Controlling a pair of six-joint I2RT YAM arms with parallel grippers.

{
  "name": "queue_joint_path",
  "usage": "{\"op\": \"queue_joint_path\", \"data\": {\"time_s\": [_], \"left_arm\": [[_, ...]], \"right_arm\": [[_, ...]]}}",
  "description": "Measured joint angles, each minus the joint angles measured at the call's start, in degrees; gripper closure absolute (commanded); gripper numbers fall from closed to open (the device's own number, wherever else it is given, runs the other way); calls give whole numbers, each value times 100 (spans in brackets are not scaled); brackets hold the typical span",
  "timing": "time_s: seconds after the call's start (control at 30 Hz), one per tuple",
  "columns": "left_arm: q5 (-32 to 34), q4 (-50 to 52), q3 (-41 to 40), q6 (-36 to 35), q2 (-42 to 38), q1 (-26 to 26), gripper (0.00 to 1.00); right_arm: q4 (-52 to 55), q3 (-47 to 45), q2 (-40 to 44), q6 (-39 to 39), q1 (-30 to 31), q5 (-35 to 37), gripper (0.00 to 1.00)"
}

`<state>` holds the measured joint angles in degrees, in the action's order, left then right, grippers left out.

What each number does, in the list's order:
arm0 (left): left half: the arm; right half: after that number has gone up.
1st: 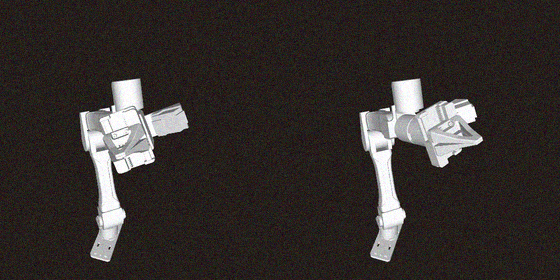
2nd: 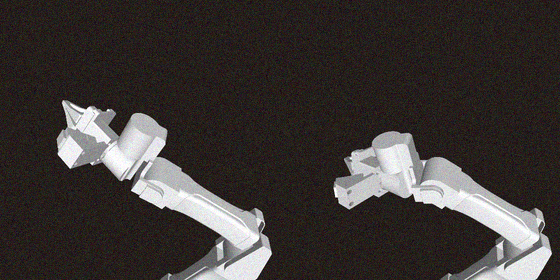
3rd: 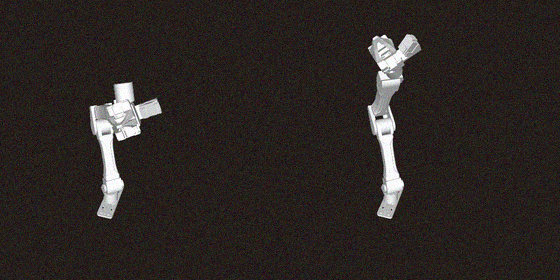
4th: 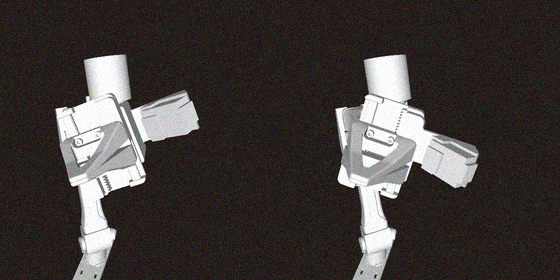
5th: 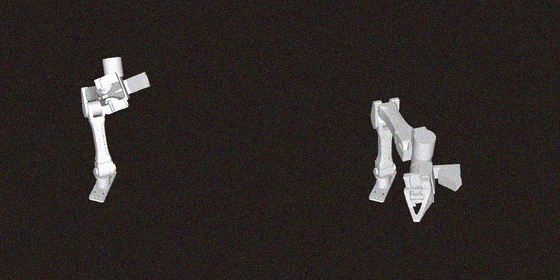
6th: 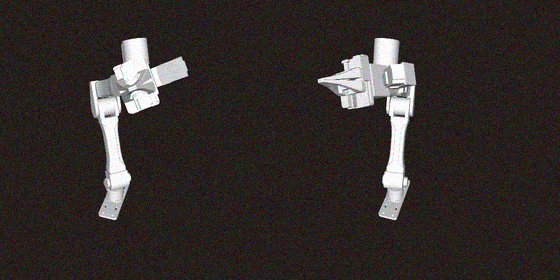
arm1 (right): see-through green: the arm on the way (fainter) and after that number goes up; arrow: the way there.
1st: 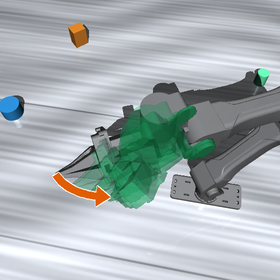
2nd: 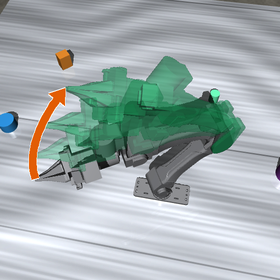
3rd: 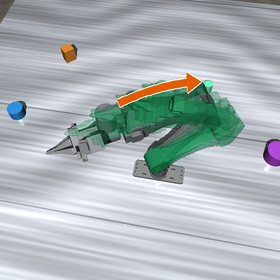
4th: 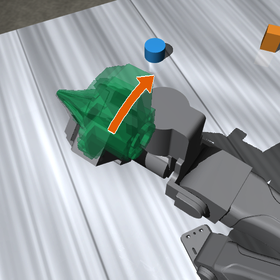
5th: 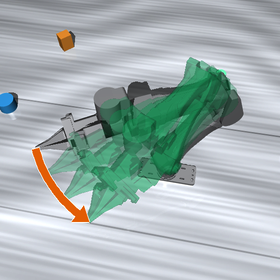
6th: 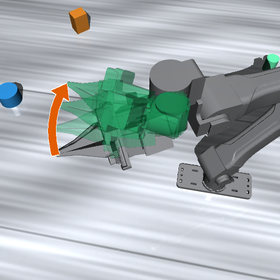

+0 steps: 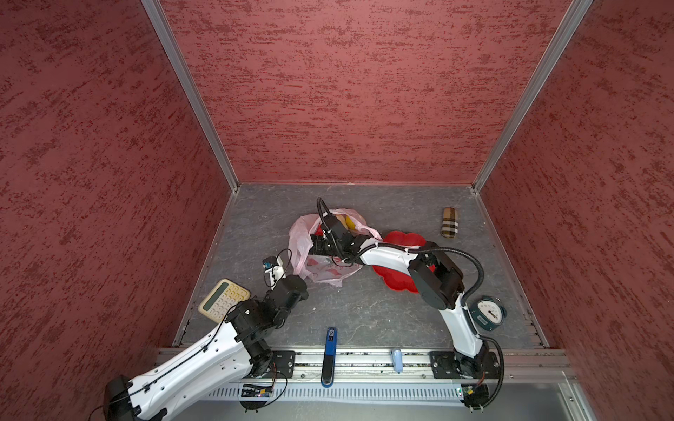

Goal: Take fruits out of the plastic bag
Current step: Pick up the fruit from the plastic bag.

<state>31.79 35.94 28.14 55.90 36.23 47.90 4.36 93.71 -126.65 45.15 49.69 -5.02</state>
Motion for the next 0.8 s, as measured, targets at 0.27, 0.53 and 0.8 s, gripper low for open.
{"op": "queue_joint_path", "data": {"time_s": [0.27, 0.53, 0.8], "left_arm": [[-17, -321, -409, -109, -389, 2, 81], [-133, -455, -581, -131, -560, 2, 81], [-251, -605, -684, -131, -560, 2, 81]], "right_arm": [[85, 234, -229, 317, 4, 118, 15], [195, 442, -511, 527, 4, 170, 15], [236, 588, -586, 632, 4, 166, 16]]}}
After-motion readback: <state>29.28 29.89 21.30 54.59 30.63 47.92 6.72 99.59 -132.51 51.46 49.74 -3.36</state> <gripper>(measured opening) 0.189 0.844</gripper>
